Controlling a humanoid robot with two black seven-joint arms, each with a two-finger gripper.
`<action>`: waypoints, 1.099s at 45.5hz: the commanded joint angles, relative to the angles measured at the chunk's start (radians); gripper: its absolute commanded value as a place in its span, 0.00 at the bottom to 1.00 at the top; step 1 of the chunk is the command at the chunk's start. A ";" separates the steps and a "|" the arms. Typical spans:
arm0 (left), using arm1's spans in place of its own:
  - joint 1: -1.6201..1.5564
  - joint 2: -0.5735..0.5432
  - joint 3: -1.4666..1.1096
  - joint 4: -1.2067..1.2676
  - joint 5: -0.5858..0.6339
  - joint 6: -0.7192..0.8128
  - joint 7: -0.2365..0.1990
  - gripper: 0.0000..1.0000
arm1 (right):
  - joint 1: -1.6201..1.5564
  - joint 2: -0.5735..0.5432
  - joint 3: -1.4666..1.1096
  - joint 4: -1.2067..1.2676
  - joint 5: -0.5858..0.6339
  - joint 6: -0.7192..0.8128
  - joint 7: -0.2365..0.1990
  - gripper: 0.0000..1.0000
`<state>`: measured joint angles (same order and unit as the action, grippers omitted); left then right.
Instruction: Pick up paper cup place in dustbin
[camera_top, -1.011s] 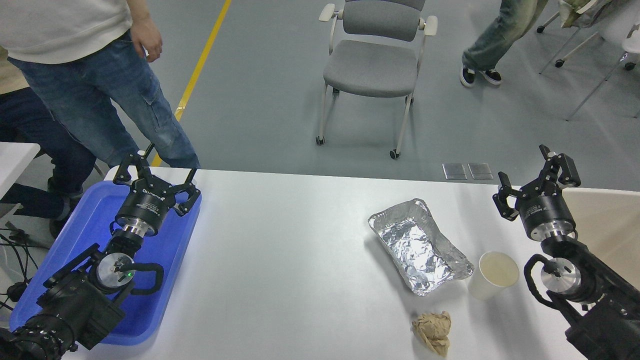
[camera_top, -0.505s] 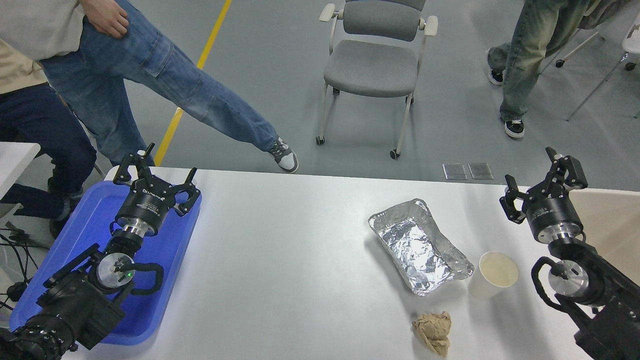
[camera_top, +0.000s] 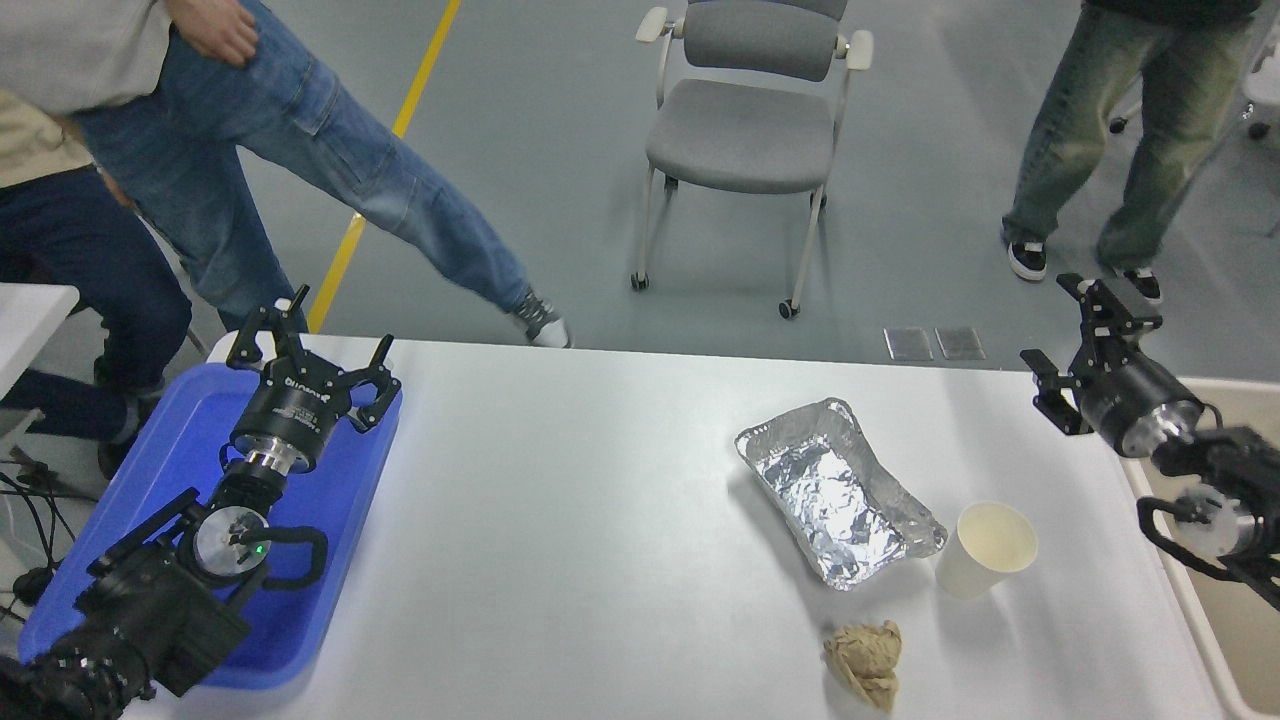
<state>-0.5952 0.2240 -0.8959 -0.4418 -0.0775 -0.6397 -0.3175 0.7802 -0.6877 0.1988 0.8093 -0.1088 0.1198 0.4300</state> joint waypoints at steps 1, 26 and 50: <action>0.000 0.000 0.000 0.000 0.001 -0.002 0.000 1.00 | 0.266 -0.058 -0.456 0.013 0.017 0.006 0.000 1.00; 0.000 0.000 0.000 0.000 0.001 -0.002 0.000 1.00 | 0.913 -0.018 -1.275 0.309 0.003 0.155 -0.007 1.00; 0.000 0.000 0.000 0.000 0.001 -0.002 0.000 1.00 | 1.398 0.278 -1.627 0.407 -0.078 0.666 -0.011 1.00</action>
<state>-0.5952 0.2240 -0.8958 -0.4417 -0.0770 -0.6412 -0.3175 1.9975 -0.4989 -1.3457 1.1632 -0.1246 0.6124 0.4216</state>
